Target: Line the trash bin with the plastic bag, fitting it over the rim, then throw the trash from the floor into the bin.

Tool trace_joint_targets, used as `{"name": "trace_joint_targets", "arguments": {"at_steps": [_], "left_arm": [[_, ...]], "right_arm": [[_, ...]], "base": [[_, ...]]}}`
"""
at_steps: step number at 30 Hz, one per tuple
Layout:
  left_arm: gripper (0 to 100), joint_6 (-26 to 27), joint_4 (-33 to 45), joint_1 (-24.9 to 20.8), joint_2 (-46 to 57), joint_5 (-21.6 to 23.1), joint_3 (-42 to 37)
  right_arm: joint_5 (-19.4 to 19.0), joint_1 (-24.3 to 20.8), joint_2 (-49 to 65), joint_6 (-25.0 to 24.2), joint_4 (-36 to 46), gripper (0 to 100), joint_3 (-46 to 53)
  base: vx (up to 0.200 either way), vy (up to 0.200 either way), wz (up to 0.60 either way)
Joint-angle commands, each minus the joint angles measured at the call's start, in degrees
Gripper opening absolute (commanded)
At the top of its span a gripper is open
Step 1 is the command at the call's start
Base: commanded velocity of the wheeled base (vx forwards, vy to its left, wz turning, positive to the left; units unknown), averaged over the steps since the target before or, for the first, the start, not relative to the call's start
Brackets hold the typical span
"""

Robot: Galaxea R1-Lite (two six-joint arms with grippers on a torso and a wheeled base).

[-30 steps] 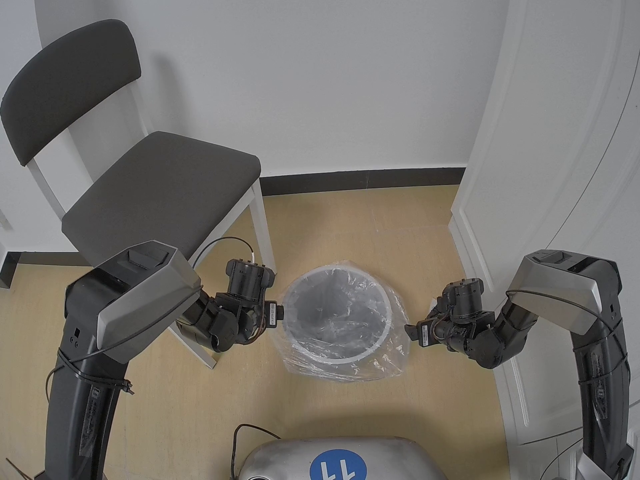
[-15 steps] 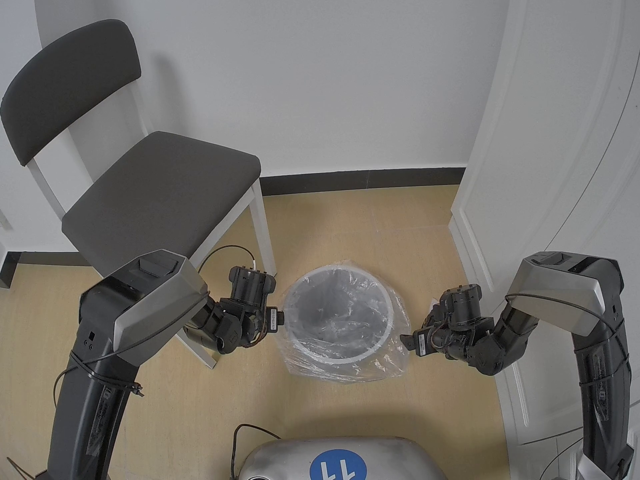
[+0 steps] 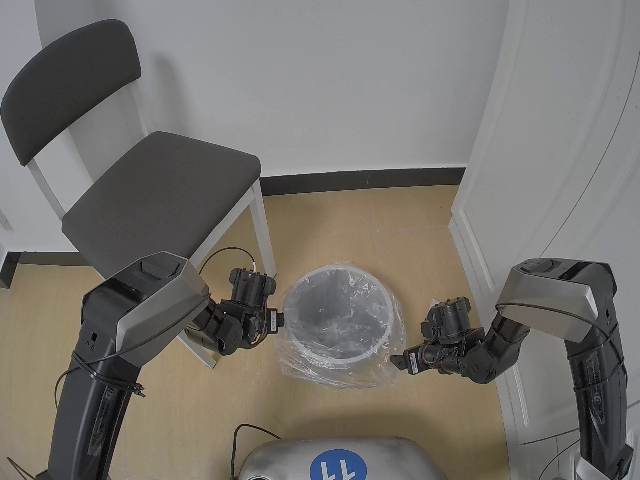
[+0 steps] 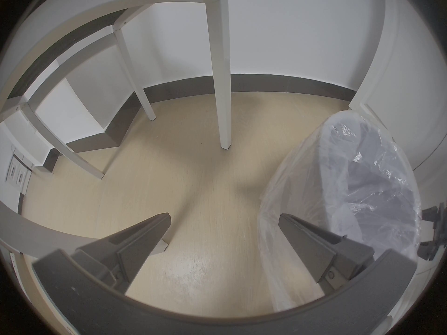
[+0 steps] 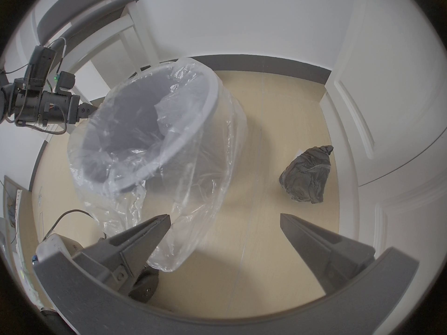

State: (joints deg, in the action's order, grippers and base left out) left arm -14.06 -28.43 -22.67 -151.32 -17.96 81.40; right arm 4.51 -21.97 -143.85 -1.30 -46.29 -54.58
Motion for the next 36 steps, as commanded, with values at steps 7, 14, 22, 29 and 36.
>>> {"name": "trace_joint_targets", "arguments": {"at_steps": [7, 14, 22, 29, 36], "left_arm": [[100, 0.1, -0.5, 0.0, 0.1, -0.1, -0.1], [100, 0.0, -0.7, -0.4, 0.1, -0.3, -0.2], [100, -0.1, -0.7, -0.4, -0.2, -0.3, 0.0], [100, 0.0, -0.2, -0.5, -0.1, -0.4, -0.1], [100, -0.1, -0.4, -0.5, 0.0, -0.4, -0.5]], "right_arm": [[0.8, 4.8, -3.3, -0.3, 11.0, 100, -14.6], [1.3, 6.4, -6.2, -2.3, 12.4, 100, -22.4], [1.9, 6.4, -8.8, -7.8, 13.1, 100, -28.5], [1.1, 6.4, -9.8, -11.4, 26.5, 100, -35.0], [0.4, 5.5, -13.7, -17.9, 37.1, 100, -44.2]], "base": [[0.0, 0.0, 0.0], [0.0, 0.0, 0.0], [0.0, 0.0, 0.0], [0.0, 0.0, 0.0], [0.0, 0.0, 0.0]]}}
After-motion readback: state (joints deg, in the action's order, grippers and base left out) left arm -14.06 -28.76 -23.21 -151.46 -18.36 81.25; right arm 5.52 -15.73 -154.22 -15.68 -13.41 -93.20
